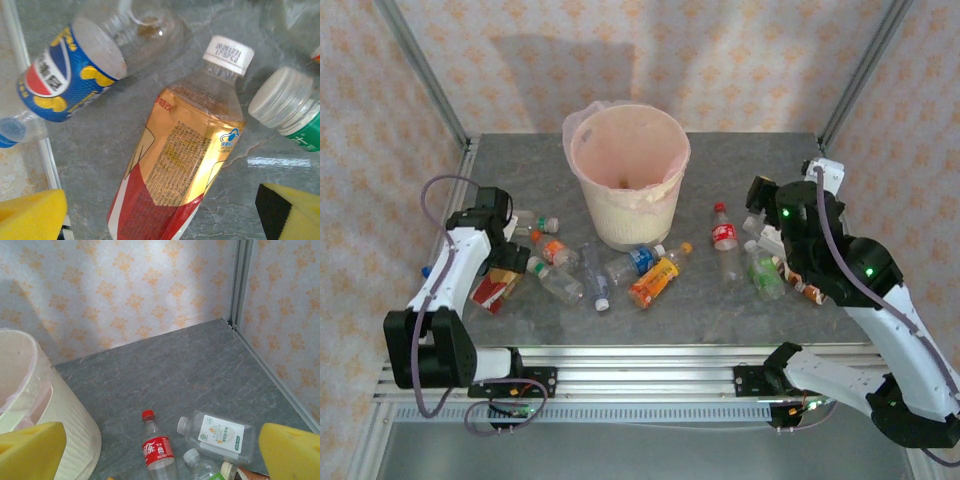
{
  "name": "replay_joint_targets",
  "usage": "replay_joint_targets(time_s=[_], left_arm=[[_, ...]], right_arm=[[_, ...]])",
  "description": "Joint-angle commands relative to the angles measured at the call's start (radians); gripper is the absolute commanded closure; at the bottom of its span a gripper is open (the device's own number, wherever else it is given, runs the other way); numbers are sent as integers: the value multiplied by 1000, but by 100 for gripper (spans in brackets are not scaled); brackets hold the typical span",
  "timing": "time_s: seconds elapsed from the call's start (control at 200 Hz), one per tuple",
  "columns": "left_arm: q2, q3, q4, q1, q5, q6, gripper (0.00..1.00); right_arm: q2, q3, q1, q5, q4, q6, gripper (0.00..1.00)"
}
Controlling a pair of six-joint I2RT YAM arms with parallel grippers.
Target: Put the plastic bottles in the bin
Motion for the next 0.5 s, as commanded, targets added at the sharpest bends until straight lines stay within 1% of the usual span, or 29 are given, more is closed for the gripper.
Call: replay_joint_targets(time_s=[0.0, 0.08, 0.19, 0.295, 0.49], left_arm=[[17, -29, 17, 9, 59, 88, 1], [44, -49, 13, 9, 53, 96, 1], [91, -36, -3, 9, 50, 91, 0], [118, -41, -4, 9, 5, 86, 0], [169, -22, -3, 9, -34, 85, 0]], right_arm=[[-23, 13, -2, 67, -47, -40, 1], [-38, 17, -2, 89, -66, -51, 1], [-60, 21, -2, 107, -88, -66, 1], [-81, 22, -2, 117, -102, -69, 1], [-107, -3, -2, 114, -106, -56, 1]])
